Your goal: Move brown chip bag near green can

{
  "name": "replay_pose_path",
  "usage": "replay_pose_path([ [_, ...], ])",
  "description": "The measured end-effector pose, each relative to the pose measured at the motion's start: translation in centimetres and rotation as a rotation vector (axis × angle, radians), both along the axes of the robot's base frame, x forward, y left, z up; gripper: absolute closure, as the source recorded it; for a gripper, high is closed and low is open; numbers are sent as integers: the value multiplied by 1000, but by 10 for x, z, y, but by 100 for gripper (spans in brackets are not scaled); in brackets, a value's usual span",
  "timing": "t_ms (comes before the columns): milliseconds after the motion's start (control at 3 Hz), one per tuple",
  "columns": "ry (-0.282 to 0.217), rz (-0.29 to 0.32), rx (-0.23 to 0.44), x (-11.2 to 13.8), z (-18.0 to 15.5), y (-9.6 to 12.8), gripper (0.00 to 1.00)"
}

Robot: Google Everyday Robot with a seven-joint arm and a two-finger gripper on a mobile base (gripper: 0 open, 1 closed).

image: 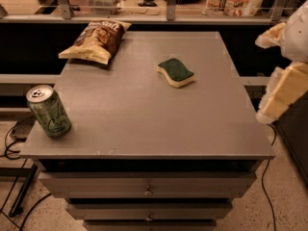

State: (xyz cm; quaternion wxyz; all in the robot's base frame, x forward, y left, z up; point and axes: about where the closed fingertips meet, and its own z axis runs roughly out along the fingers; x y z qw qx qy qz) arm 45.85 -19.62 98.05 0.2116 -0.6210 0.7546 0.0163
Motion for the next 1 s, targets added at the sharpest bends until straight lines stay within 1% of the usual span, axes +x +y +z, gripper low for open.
replay_pose_path([
  [333, -31, 126, 239, 36, 8, 48, 0],
  [667, -65, 177, 361, 66, 20, 84, 0],
  [1000, -66, 172, 382, 69, 20, 88, 0],
])
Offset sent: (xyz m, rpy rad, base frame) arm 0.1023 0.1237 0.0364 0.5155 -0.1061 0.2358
